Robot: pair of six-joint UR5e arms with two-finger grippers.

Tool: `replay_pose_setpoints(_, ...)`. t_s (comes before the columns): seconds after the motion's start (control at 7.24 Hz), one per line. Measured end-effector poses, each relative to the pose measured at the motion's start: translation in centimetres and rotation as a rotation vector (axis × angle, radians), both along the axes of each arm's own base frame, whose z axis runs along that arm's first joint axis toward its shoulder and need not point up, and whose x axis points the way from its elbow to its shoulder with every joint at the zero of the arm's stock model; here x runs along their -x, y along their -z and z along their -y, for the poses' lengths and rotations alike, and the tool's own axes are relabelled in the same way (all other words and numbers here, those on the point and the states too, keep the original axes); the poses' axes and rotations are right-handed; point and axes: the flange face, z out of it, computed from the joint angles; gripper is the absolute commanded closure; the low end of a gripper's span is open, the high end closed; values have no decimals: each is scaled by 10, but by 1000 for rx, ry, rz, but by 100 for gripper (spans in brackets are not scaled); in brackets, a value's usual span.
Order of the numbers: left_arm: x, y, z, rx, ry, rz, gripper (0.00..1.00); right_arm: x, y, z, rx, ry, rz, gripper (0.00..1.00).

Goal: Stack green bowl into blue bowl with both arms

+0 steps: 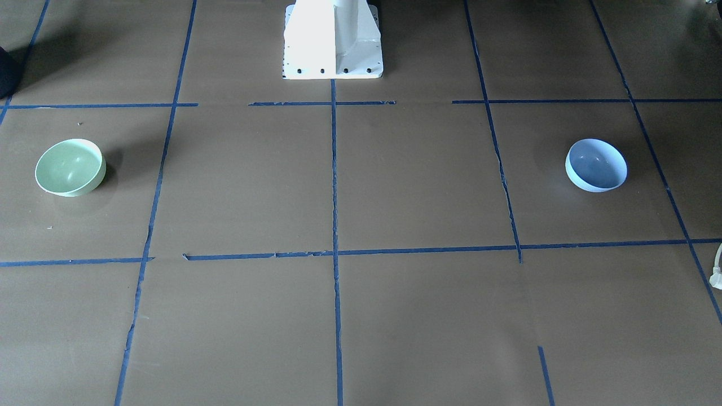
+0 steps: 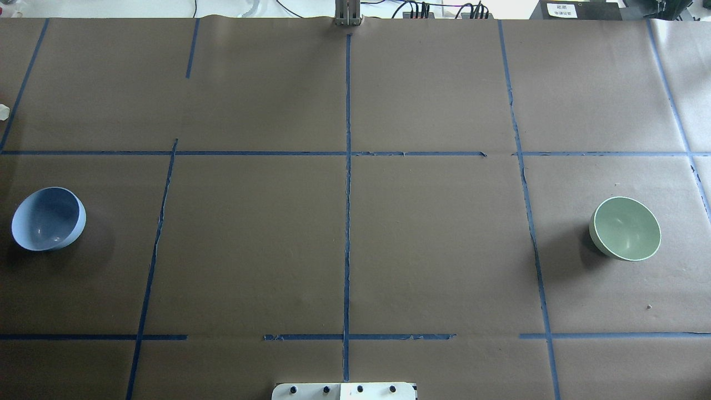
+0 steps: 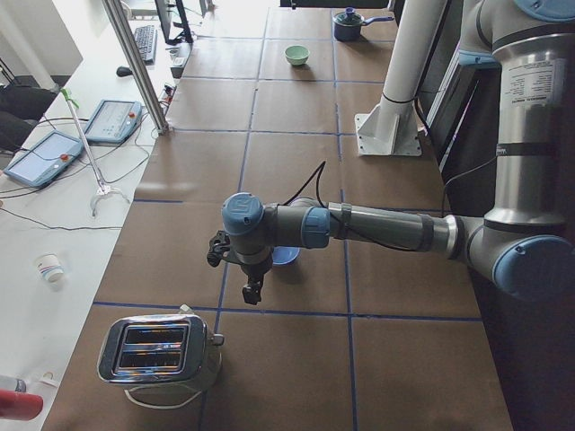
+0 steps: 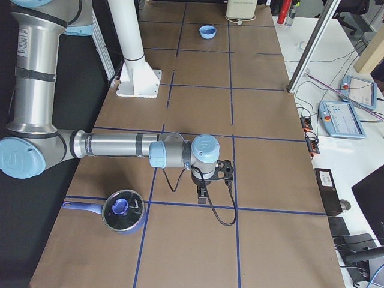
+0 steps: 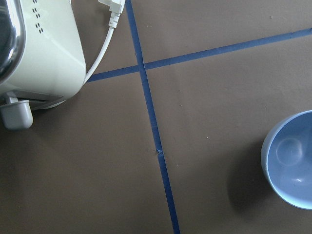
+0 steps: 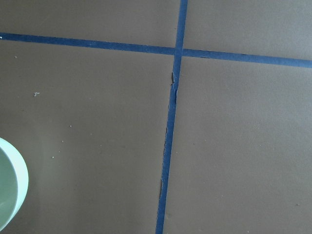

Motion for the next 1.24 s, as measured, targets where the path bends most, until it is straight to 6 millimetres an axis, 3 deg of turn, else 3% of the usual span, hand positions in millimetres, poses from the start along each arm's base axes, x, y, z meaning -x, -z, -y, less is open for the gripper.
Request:
replay_pose_setpoints(0.14, -3, -2, 0, -17, -3, -12, 0, 1, -1, 0, -7, 1, 2, 0)
replay_pose_setpoints(0.28, -19, -5, -1, 4, -6, -37, 0, 1, 0, 2, -28, 4, 4, 0)
replay_pose_setpoints(0.69, -106, -7, 1, 136, 43, -80, 0, 6, -3, 3, -80, 14, 16, 0)
replay_pose_setpoints(0.97, -155, -34, -3, 154, 91, -119, 2, 10, -3, 4, -79, 20, 24, 0)
replay_pose_setpoints(1.11, -175, -43, -8, 165, 105, -141, 17, 12, -3, 4, -78, 23, 25, 0)
replay_pose_setpoints(1.24, -190, -48, -14, 174, 101, -152, 60, 13, -3, 4, -78, 25, 26, 0)
